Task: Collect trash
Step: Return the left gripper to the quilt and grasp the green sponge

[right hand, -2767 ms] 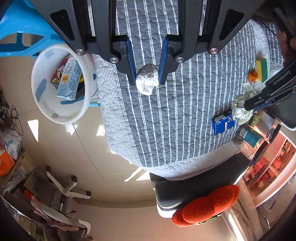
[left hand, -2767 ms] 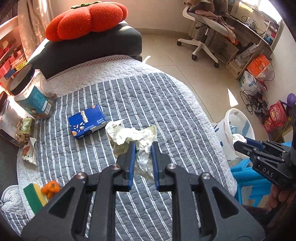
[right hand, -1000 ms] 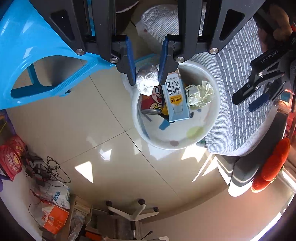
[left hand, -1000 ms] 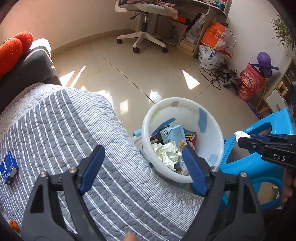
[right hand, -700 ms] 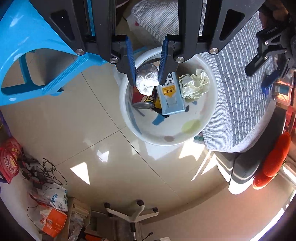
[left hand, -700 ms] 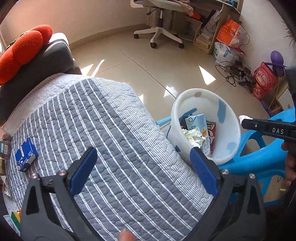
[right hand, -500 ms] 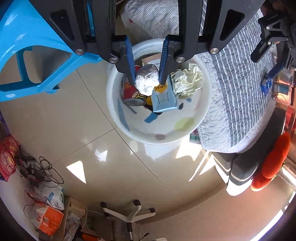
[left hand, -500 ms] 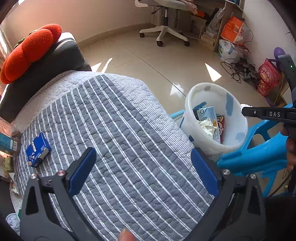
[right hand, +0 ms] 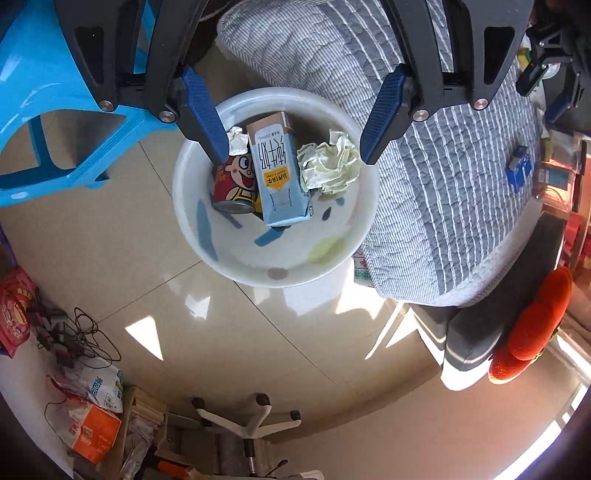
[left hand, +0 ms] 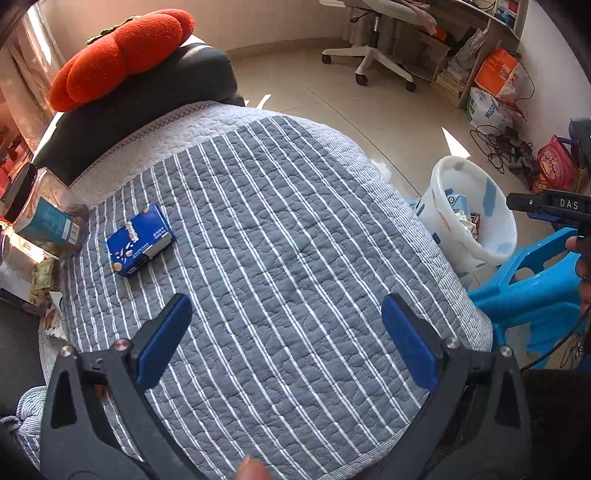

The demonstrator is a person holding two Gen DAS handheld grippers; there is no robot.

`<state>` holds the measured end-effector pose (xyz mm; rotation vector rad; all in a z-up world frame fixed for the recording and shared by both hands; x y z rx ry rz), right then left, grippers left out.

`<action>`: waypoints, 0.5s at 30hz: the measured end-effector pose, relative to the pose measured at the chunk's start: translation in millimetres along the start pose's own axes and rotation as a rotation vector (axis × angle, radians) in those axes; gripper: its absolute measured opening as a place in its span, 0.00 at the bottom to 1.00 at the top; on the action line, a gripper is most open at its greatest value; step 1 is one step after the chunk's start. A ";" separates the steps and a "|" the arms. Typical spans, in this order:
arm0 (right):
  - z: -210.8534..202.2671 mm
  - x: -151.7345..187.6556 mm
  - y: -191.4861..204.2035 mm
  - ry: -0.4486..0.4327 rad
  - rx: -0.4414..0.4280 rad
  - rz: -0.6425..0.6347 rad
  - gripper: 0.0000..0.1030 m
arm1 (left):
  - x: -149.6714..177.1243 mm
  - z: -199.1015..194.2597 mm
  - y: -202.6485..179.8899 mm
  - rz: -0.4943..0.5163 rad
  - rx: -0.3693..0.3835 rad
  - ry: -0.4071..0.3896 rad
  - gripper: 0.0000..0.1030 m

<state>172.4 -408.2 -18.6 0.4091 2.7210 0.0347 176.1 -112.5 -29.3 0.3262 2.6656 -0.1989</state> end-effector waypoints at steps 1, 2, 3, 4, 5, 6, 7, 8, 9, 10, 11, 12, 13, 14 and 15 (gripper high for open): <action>-2.0 1.0 6.4 -0.001 -0.009 -0.012 0.73 | 1.4 -3.0 9.2 -0.013 -0.002 0.002 0.99; -4.1 2.0 13.1 -0.003 -0.013 -0.026 0.74 | 3.3 -5.4 18.2 -0.025 -0.006 0.003 0.99; -6.5 3.3 20.8 -0.005 -0.013 -0.044 0.74 | 5.4 -8.2 27.1 -0.036 -0.011 0.003 0.99; -8.8 4.5 28.2 -0.008 -0.013 -0.062 0.75 | 7.2 -10.4 36.6 -0.046 -0.017 0.002 0.99; -10.9 5.7 35.3 -0.012 -0.013 -0.080 0.75 | 9.2 -12.8 45.9 -0.056 -0.023 0.003 0.99; -12.9 6.7 42.1 -0.016 -0.014 -0.095 0.78 | 11.4 -15.3 54.7 -0.067 -0.029 0.003 0.99; -15.0 7.8 49.0 -0.021 -0.014 -0.109 0.79 | 13.5 -17.7 63.3 -0.077 -0.033 0.003 0.99; -16.8 8.9 55.2 -0.026 -0.015 -0.119 0.79 | 15.7 -20.1 72.4 -0.090 -0.036 0.004 0.99; -18.2 9.8 61.3 -0.030 -0.019 -0.130 0.80 | 17.8 -22.7 80.9 -0.103 -0.038 0.006 0.99; -19.6 11.2 68.0 -0.032 -0.025 -0.142 0.80 | 20.0 -25.0 91.6 -0.119 -0.038 0.009 0.99; -20.6 12.4 74.2 -0.034 -0.029 -0.151 0.80 | 22.3 -27.4 101.0 -0.135 -0.039 0.012 0.99; -21.2 13.8 80.9 -0.035 -0.032 -0.162 0.80 | 24.9 -29.9 110.9 -0.152 -0.041 0.016 0.99; -21.8 15.3 87.5 -0.036 -0.037 -0.173 0.80 | 27.4 -32.2 121.7 -0.170 -0.043 0.019 0.99; -22.4 16.9 94.4 -0.037 -0.043 -0.185 0.80 | 30.0 -34.3 131.4 -0.187 -0.045 0.024 0.99; -22.5 19.2 102.7 -0.037 -0.049 -0.199 0.80 | 32.1 -36.2 141.1 -0.203 -0.049 0.029 0.99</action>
Point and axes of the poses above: each gripper's, at about its wrist camera, not at the fingertips, and z roughly the way its jaws point, y to its left, x to its underside, the point moved 2 cm from there along z, roughly the way its jaws point, and after that the axes turned 12 degrees about -z, right-handed, at the moved point
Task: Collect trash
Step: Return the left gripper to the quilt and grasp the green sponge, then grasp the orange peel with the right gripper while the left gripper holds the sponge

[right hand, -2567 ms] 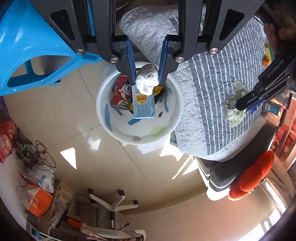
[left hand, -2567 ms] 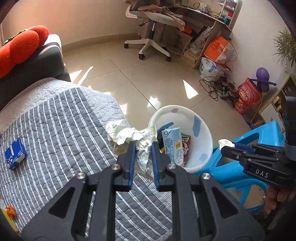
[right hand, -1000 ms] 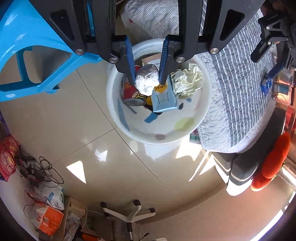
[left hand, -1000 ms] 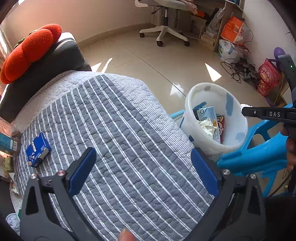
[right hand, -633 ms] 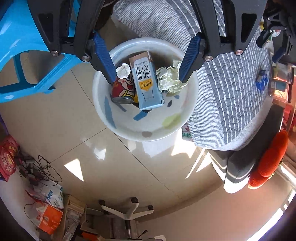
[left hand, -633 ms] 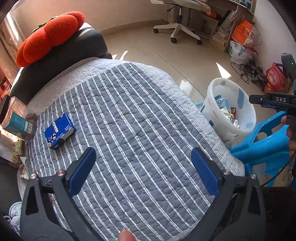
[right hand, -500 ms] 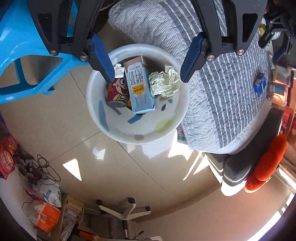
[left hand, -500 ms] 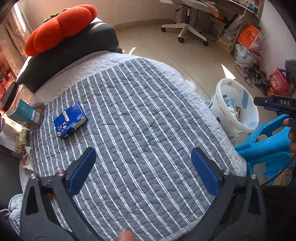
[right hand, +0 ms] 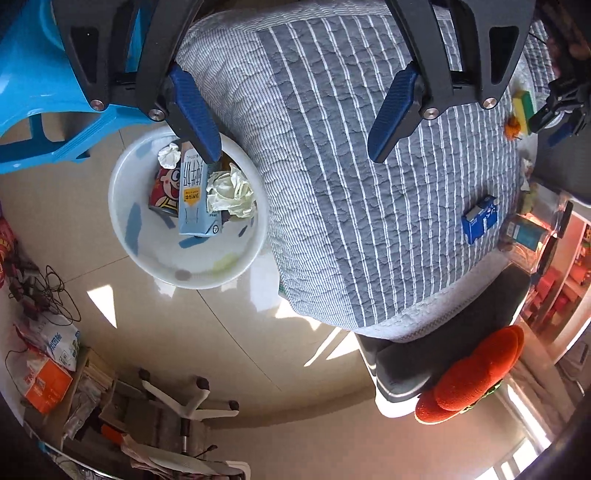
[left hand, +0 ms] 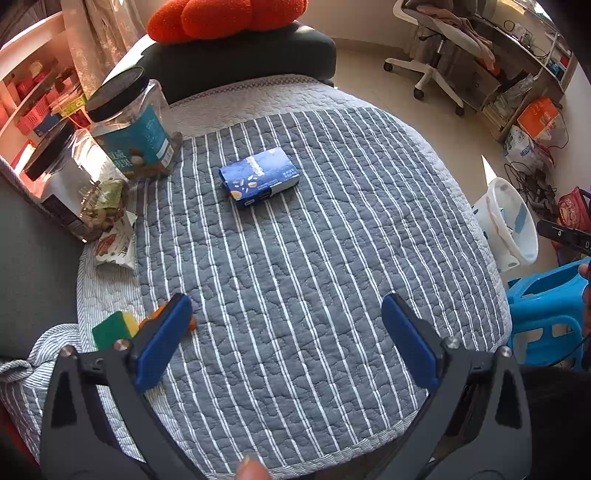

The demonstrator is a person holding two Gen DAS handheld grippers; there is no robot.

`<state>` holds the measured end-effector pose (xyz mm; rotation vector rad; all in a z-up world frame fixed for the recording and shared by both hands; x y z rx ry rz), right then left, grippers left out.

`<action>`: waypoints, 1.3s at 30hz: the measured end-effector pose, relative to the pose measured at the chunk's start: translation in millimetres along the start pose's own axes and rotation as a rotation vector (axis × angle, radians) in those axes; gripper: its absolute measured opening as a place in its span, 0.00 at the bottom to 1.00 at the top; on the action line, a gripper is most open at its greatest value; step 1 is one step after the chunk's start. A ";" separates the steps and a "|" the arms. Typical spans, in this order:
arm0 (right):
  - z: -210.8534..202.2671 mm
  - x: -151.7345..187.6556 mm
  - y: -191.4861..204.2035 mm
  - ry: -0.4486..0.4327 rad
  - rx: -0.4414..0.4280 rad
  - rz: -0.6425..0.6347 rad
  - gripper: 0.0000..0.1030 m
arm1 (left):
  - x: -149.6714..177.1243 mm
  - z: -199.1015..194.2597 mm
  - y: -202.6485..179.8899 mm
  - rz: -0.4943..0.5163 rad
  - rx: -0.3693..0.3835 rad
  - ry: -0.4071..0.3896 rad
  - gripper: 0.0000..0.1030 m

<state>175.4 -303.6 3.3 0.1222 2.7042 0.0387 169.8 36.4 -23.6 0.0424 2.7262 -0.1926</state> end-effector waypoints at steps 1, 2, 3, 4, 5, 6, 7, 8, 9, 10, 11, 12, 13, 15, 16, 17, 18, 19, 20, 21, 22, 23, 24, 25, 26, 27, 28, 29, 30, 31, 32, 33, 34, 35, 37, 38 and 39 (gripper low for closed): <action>-0.1 0.6 7.8 0.000 -0.006 -0.014 0.81 | 0.4 -1.2 11.2 -0.018 -0.005 0.004 0.99; 0.0 1.2 15.4 -0.001 -0.011 -0.027 0.81 | 0.7 -3.4 22.6 -0.039 -0.009 0.008 0.99; 0.9 1.7 24.4 0.000 -0.015 -0.045 0.81 | 0.9 -5.2 32.9 -0.060 -0.010 0.014 0.99; 1.6 1.8 32.6 0.002 -0.018 -0.062 0.81 | 0.8 -7.0 42.7 -0.080 -0.007 0.018 0.99; 2.6 2.0 41.0 0.002 -0.021 -0.082 0.81 | 0.7 -9.0 52.1 -0.100 -0.004 0.020 0.99; 4.1 2.2 49.6 0.004 -0.023 -0.103 0.81 | 1.1 -11.2 61.5 -0.120 -0.004 0.021 0.99; 5.7 2.5 57.2 0.006 -0.022 -0.122 0.81 | 1.7 -12.7 70.0 -0.137 -0.004 0.023 0.99; 7.7 2.6 63.9 0.009 -0.021 -0.140 0.81 | 2.7 -13.6 78.6 -0.151 -0.004 0.027 0.99; 9.9 2.8 70.3 0.013 -0.020 -0.155 0.81 | 3.9 -14.0 86.5 -0.163 -0.004 0.031 0.99; 13.3 3.0 76.7 0.020 -0.019 -0.170 0.81 | 5.2 -13.1 96.0 -0.175 -0.006 0.037 0.99; 16.0 3.1 81.9 0.026 -0.020 -0.179 0.81 | 7.0 -11.3 104.6 -0.190 -0.013 0.047 0.99; 18.6 3.2 86.5 0.031 -0.023 -0.186 0.81 | 9.0 -8.2 113.6 -0.207 -0.022 0.060 0.99; 21.1 2.9 91.1 0.035 -0.026 -0.191 0.81 | 11.3 -3.9 122.6 -0.223 -0.032 0.078 0.99; 25.6 1.9 100.1 0.042 -0.030 -0.203 0.81 | 16.7 7.3 140.2 -0.250 -0.067 0.122 0.99; 27.6 1.2 104.8 0.044 -0.031 -0.209 0.81 | 19.6 12.8 148.7 -0.268 -0.086 0.139 0.99; 29.5 0.7 109.3 0.046 -0.031 -0.215 0.81 | 22.0 18.2 157.8 -0.290 -0.102 0.153 0.99; 31.2 0.4 114.3 0.049 -0.034 -0.221 0.81 | 23.6 23.2 164.8 -0.315 -0.112 0.164 0.98; 33.1 0.1 118.5 0.051 -0.037 -0.226 0.81 | 25.1 28.2 172.2 -0.343 -0.119 0.175 0.97; 35.1 -0.1 122.6 0.054 -0.040 -0.230 0.81 | 25.9 33.0 177.8 -0.368 -0.122 0.184 0.93; 37.0 0.0 126.8 0.057 -0.043 -0.235 0.81 | 26.4 37.7 181.4 -0.386 -0.127 0.191 0.91; 39.1 0.6 131.6 0.060 -0.044 -0.241 0.81 | 26.9 43.1 183.8 -0.400 -0.131 0.197 0.90; 41.5 0.8 136.3 0.064 -0.045 -0.248 0.81 | 27.4 47.5 184.9 -0.407 -0.134 0.201 0.88; 44.1 1.1 141.6 0.068 -0.045 -0.256 0.81 | 27.8 52.3 185.1 -0.410 -0.143 0.204 0.87; 45.8 1.4 146.2 0.072 -0.045 -0.265 0.81 | 28.6 57.0 185.4 -0.407 -0.157 0.209 0.86; 47.8 1.9 150.9 0.076 -0.047 -0.274 0.81 | 29.5 61.7 185.7 -0.401 -0.176 0.213 0.82; 49.9 2.3 155.8 0.079 -0.048 -0.283 0.81 | 30.7 65.8 186.0 -0.392 -0.192 0.218 0.77; 52.3 2.7 161.9 0.083 -0.050 -0.293 0.81 | 31.8 70.4 186.2 -0.382 -0.204 0.224 0.74; 54.3 3.0 167.7 0.085 -0.052 -0.303 0.81 | 33.0 73.8 186.1 -0.373 -0.210 0.230 0.68; 56.2 3.3 174.2 0.087 -0.055 -0.315 0.81 | 34.2 75.4 185.4 -0.365 -0.196 0.232 0.60; 58.4 3.6 181.8 0.088 -0.060 -0.329 0.81 | 35.0 74.9 185.2 -0.361 -0.189 0.229 0.60; 60.3 3.9 189.3 0.089 -0.066 -0.343 0.81 | 35.4 72.4 185.3 -0.353 -0.194 0.223 0.59; 62.4 4.3 197.3 0.089 -0.074 -0.359 0.81 | 36.0 67.2 183.4 -0.341 -0.194 0.216 0.59; 64.4 4.6 206.6 0.090 -0.084 -0.376 0.81 | 37.1 58.0 178.7 -0.327 -0.184 0.207 0.59; 66.0 4.8 215.3 0.089 -0.095 -0.392 0.81 | 37.2 46.9 173.3 -0.313 -0.169 0.194 0.59; 69.5 4.3 235.0 0.081 -0.117 -0.423 0.81 | 36.9 22.1 162.5 -0.264 -0.160 0.140 0.59; 71.9 3.6 244.5 0.077 -0.125 -0.433 0.81 | 36.7 9.9 156.8 -0.227 -0.182 0.105 0.59; 75.2 3.0 255.5 0.074 -0.135 -0.440 0.81 | 37.0 0.1 152.6 -0.193 -0.210 0.072 0.59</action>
Point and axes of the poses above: each gripper's, at about its wrist camera, not at the fingertips, and z roughly the way its jaws point, y to its left, x to its underside, the point moved 2 cm from there along z, roughly the way its jaws point, and after that the axes turned 12 degrees about -z, right-handed, at the moved point
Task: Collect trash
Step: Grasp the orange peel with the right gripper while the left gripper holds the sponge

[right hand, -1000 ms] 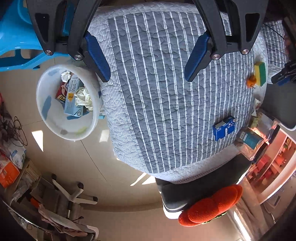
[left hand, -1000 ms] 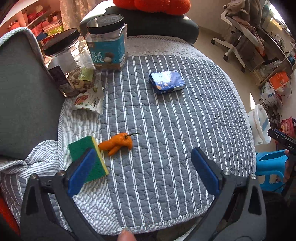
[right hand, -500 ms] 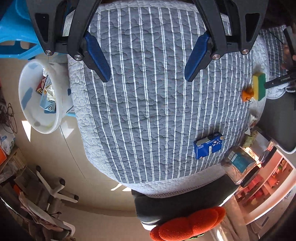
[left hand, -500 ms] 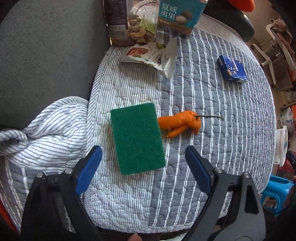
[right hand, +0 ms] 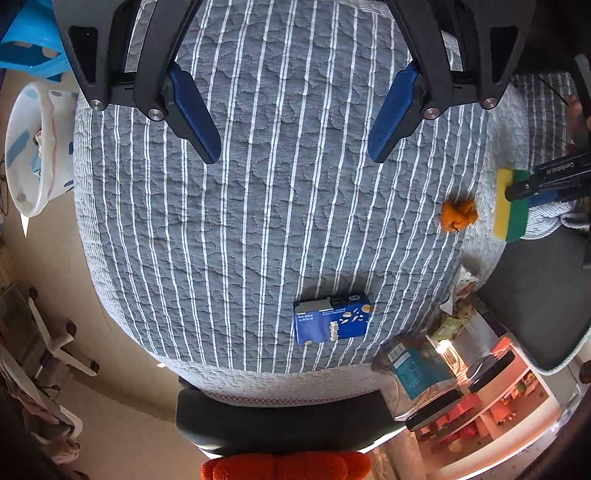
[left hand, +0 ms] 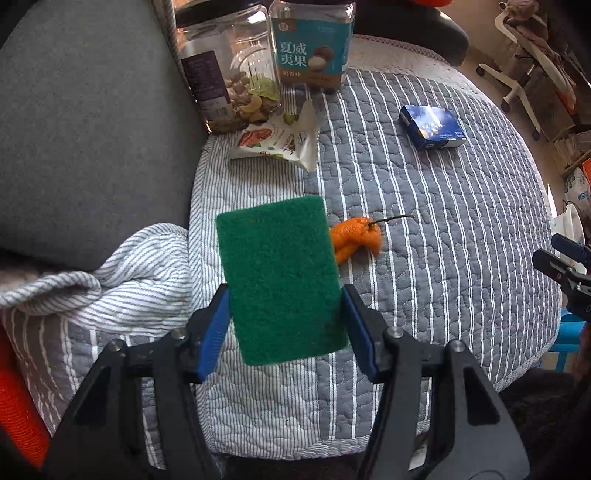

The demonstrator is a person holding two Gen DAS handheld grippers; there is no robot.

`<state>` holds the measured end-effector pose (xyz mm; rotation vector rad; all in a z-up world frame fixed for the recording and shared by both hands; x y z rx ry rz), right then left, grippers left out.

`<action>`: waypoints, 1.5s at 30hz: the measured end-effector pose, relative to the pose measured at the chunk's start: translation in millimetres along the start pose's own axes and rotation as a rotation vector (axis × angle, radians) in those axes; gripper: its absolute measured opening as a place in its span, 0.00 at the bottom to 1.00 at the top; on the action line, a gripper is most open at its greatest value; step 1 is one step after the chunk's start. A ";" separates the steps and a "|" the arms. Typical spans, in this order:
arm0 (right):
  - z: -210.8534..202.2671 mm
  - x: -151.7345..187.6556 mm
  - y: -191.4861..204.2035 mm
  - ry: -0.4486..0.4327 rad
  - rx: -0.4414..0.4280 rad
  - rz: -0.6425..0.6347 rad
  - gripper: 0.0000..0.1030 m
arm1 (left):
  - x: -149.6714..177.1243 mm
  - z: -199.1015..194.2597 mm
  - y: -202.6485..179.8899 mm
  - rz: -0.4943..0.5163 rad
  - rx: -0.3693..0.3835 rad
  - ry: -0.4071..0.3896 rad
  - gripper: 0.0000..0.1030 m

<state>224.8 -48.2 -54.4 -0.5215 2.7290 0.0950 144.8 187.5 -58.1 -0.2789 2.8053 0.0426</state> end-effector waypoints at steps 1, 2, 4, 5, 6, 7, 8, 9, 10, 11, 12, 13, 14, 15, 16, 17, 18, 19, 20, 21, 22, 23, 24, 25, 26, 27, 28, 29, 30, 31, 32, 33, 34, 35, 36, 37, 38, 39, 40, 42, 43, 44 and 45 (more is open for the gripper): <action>4.9 -5.1 9.6 -0.005 -0.013 -0.009 0.81 | 1.2 -7.3 -0.4 0.020 -0.020 -0.023 0.59; 9.8 -9.6 19.9 -0.012 -0.029 -0.023 0.81 | 2.4 -9.5 1.9 0.022 -0.030 -0.027 0.59; 21.9 -17.5 42.9 -0.027 -0.060 -0.059 0.81 | 4.6 -4.5 11.9 0.003 -0.026 -0.002 0.59; 28.8 -20.5 53.0 -0.030 -0.070 -0.071 0.81 | 2.8 0.7 17.5 -0.008 -0.023 0.015 0.59; 36.5 -23.4 62.6 -0.030 -0.080 -0.079 0.80 | 4.3 3.4 22.0 -0.015 -0.025 0.026 0.59; 45.5 -26.2 72.5 -0.028 -0.093 -0.084 0.79 | 3.8 6.5 26.9 -0.019 -0.030 0.036 0.59; 53.3 -28.6 80.3 -0.026 -0.106 -0.086 0.78 | 4.8 8.1 30.6 -0.024 -0.033 0.044 0.59; 61.5 -31.0 88.3 -0.023 -0.125 -0.088 0.75 | 5.5 8.0 32.8 -0.032 -0.035 0.051 0.59; 68.5 -33.1 95.0 -0.020 -0.142 -0.089 0.72 | 5.8 9.2 35.2 -0.039 -0.033 0.056 0.59; 74.8 -35.1 100.9 -0.020 -0.155 -0.088 0.70 | 5.6 10.0 37.4 -0.045 -0.030 0.059 0.59; 80.5 -37.4 106.3 -0.021 -0.167 -0.085 0.66 | 6.1 10.1 39.2 -0.050 -0.028 0.061 0.59; 84.8 -39.7 110.3 -0.024 -0.179 -0.081 0.65 | 6.3 10.7 39.7 -0.053 -0.027 0.062 0.59; 88.7 -42.2 113.7 -0.030 -0.193 -0.076 0.65 | 6.3 10.6 40.1 -0.055 -0.025 0.063 0.59; 91.5 -44.6 116.7 -0.035 -0.206 -0.072 0.63 | 6.4 10.6 39.9 -0.054 -0.024 0.064 0.59; 94.2 -47.7 119.9 -0.041 -0.220 -0.069 0.63 | 6.7 10.4 39.0 -0.051 -0.027 0.063 0.59; 96.4 -50.6 123.5 -0.047 -0.231 -0.070 0.63 | 6.8 10.2 38.2 -0.047 -0.030 0.061 0.59; 98.3 -53.2 126.6 -0.053 -0.239 -0.072 0.63 | 6.3 11.3 37.3 -0.044 -0.031 0.062 0.59; 100.8 -56.5 130.2 -0.057 -0.243 -0.077 0.61 | 6.0 11.6 37.3 -0.044 -0.031 0.063 0.59; 103.5 -59.0 132.8 -0.058 -0.243 -0.079 0.60 | 6.0 11.0 38.3 -0.044 -0.029 0.064 0.59; 106.9 -61.4 135.1 -0.055 -0.245 -0.079 0.56 | 6.0 11.1 38.5 -0.045 -0.029 0.064 0.59; 110.9 -63.5 137.3 -0.050 -0.250 -0.080 0.49 | 5.8 11.3 38.8 -0.045 -0.028 0.064 0.59; 113.8 -64.4 139.0 -0.044 -0.258 -0.081 0.45 | 5.8 11.4 39.1 -0.045 -0.027 0.065 0.59; 115.8 -64.8 140.7 -0.041 -0.274 -0.083 0.37 | 5.5 11.6 39.2 -0.045 -0.026 0.064 0.59; 116.6 -65.0 142.6 -0.039 -0.290 -0.089 0.30 | 5.3 11.6 39.2 -0.045 -0.026 0.064 0.59; 116.0 -64.9 144.5 -0.040 -0.285 -0.100 0.29 | 5.0 11.7 39.3 -0.045 -0.025 0.063 0.59; 114.4 -64.9 146.4 -0.044 -0.277 -0.115 0.27 | 4.7 11.6 39.3 -0.046 -0.024 0.062 0.59; 112.4 -64.5 146.7 -0.046 -0.278 -0.120 0.26 | 4.6 11.4 39.2 -0.047 -0.024 0.060 0.59; 111.2 -64.9 146.7 -0.046 -0.279 -0.120 0.25 | 4.4 10.9 38.8 -0.046 -0.024 0.057 0.59; 107.8 -64.3 145.2 -0.046 -0.274 -0.122 0.24 | 4.3 10.5 38.3 -0.045 -0.025 0.054 0.59; 103.5 -63.6 143.4 -0.050 -0.263 -0.128 0.24 | 3.9 10.1 37.2 -0.043 -0.025 0.051 0.59; 98.8 -62.7 141.0 -0.055 -0.253 -0.135 0.24 | 3.6 9.4 36.0 -0.041 -0.024 0.047 0.59; 93.7 -61.6 137.8 -0.059 -0.242 -0.142 0.24 | 3.3 8.3 34.4 -0.040 -0.021 0.041 0.59; 88.5 -61.0 133.9 -0.062 -0.229 -0.147 0.24 | 3.2 6.7 32.5 -0.040 -0.014 0.035 0.59; 83.4 -59.7 129.5 -0.064 -0.218 -0.151 0.24 | 2.9 6.0 30.0 -0.040 -0.010 0.032 0.59; 77.8 -58.1 124.2 -0.066 -0.205 -0.155 0.23 | 2.4 5.5 26.6 -0.035 -0.006 0.030 0.59; 72.2 -56.8 118.7 -0.070 -0.189 -0.160 0.23 | 2.2 5.1 22.3 -0.026 -0.004 0.028 0.59; 66.4 -55.5 113.0 -0.076 -0.172 -0.165 0.23 | 1.6 4.7 16.8 -0.014 -0.003 0.026 0.59; 60.5 -54.7 106.6 -0.082 -0.155 -0.169 0.23 | 0.9 3.5 11.6 -0.002 -0.001 0.022 0.59; 54.1 -53.0 99.5 -0.088 -0.139 -0.170 0.23 | -0.5 2.0 6.0 0.008 0.003 0.015 0.59; 40.2 -49.3 82.3 -0.099 -0.113 -0.164 0.23 | -3.2 -1.1 -4.3 0.021 0.013 0.002 0.59; 32.2 -46.8 72.4 -0.102 -0.100 -0.159 0.23 | -5.3 -1.9 -9.4 0.027 0.017 -0.005 0.59; 26.5 -45.6 64.5 -0.105 -0.085 -0.155 0.23 | -7.1 -3.0 -14.7 0.033 0.020 -0.010 0.59; 19.3 -42.3 54.7 -0.108 -0.070 -0.150 0.23 | -8.9 -4.0 -20.1 0.040 0.024 -0.014 0.59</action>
Point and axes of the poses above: each gripper's, at about its wrist camera, not at the fingertips, and z roughly the way its jaws point, y to its left, x to its underside, the point moved 2 cm from there along z, roughly the way its jaws point, and after that the axes turned 12 degrees about -z, right-handed, at the moved point
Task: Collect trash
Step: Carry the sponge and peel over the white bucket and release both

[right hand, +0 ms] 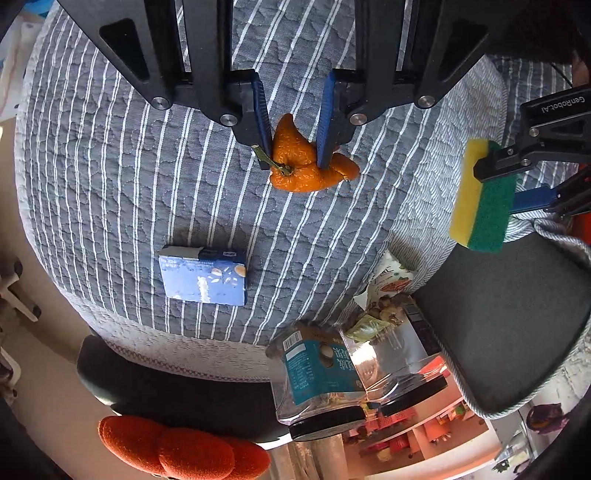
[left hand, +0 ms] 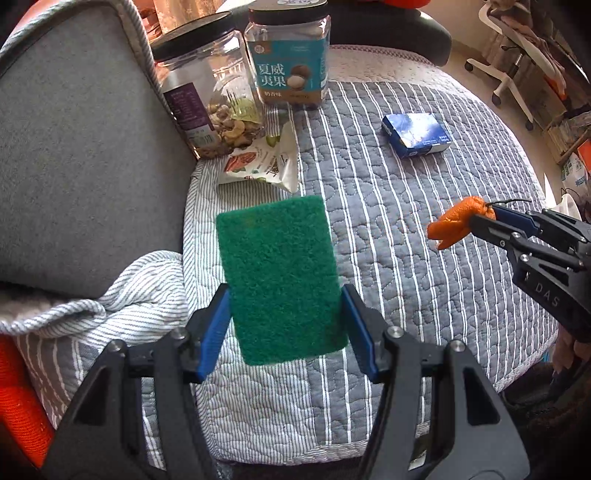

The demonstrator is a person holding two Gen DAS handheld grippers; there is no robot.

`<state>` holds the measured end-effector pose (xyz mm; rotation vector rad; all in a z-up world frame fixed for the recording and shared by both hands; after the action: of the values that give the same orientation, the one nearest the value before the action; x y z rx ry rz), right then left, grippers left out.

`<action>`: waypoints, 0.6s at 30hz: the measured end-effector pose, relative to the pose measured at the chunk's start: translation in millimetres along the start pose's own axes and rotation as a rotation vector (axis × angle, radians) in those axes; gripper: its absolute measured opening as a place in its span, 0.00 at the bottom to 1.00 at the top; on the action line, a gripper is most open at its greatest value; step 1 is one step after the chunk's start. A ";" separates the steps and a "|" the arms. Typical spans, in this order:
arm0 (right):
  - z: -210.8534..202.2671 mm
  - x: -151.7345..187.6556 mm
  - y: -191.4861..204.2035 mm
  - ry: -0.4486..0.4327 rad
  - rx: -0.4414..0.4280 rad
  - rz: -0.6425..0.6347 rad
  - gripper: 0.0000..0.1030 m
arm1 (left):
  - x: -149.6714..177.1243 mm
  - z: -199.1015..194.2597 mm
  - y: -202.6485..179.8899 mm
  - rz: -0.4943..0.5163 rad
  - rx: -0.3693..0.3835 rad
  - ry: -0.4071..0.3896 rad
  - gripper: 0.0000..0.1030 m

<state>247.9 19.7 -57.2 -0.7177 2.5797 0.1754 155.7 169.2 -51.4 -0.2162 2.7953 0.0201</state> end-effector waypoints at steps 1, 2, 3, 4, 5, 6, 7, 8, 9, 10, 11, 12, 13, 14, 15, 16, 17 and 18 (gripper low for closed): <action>-7.1 3.2 -8.7 -0.002 0.017 0.004 0.23 | -1.9 -0.6 -5.5 0.007 0.006 -0.003 0.59; -13.5 6.3 -16.9 -0.004 0.032 0.010 0.23 | -3.2 -1.6 -11.8 0.013 0.014 -0.005 0.59; -20.2 9.8 -26.0 -0.007 0.046 0.019 0.23 | -4.9 -2.3 -17.7 0.020 0.025 -0.007 0.59; -27.1 14.1 -35.4 -0.009 0.059 0.031 0.23 | -6.8 -2.9 -24.4 0.026 0.040 -0.009 0.59; -32.8 17.9 -45.0 -0.011 0.071 0.044 0.23 | -8.7 -3.2 -31.0 0.030 0.052 -0.009 0.59; -39.1 22.6 -54.3 -0.013 0.081 0.057 0.23 | -10.2 -2.8 -38.7 0.033 0.060 -0.009 0.59; -43.9 26.5 -62.8 -0.015 0.091 0.069 0.23 | -12.3 -2.9 -46.0 0.036 0.067 -0.011 0.59; -48.5 30.5 -71.1 -0.016 0.101 0.082 0.23 | -14.6 -3.4 -53.7 0.040 0.076 -0.014 0.59; -53.0 34.9 -79.4 -0.016 0.111 0.096 0.23 | -16.1 -3.9 -62.0 0.046 0.086 -0.015 0.59; -58.0 40.1 -87.9 -0.016 0.121 0.111 0.23 | -17.5 -4.6 -70.5 0.053 0.096 -0.016 0.59; -62.1 44.4 -95.5 -0.016 0.128 0.126 0.23 | -18.7 -5.7 -80.5 0.060 0.107 -0.018 0.59; -67.4 50.3 -103.9 -0.017 0.133 0.146 0.23 | -19.9 -6.2 -89.9 0.067 0.119 -0.020 0.59; -71.9 56.3 -112.7 -0.016 0.136 0.169 0.23 | -20.4 -7.8 -99.6 0.076 0.130 -0.022 0.59; -75.6 62.3 -121.6 -0.014 0.138 0.193 0.23 | -20.9 -9.2 -110.0 0.087 0.143 -0.026 0.59; -79.8 69.6 -131.8 -0.013 0.139 0.222 0.23 | -21.3 -10.3 -120.7 0.098 0.154 -0.028 0.59; -83.1 76.5 -141.0 -0.012 0.139 0.250 0.23 | -22.1 -11.0 -131.7 0.111 0.164 -0.031 0.59; -86.6 83.4 -150.2 -0.011 0.142 0.276 0.23 | -21.9 -11.9 -143.1 0.125 0.173 -0.033 0.59; -90.7 90.8 -159.7 -0.007 0.148 0.303 0.23 | -21.4 -12.6 -154.4 0.140 0.181 -0.035 0.59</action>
<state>225.7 -180.3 -18.4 -0.2710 2.6489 0.0797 194.9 19.2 -30.6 0.0239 2.7515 -0.1930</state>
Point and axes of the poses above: each gripper's, at about its wrist camera, not at the fingertips, and z roughly the way its jaws point, y to its left, x to its underside, the point moved 2 cm from there along z, roughly the way its jaws point, and after that the axes turned 12 degrees about -z, right-handed, at the moved point
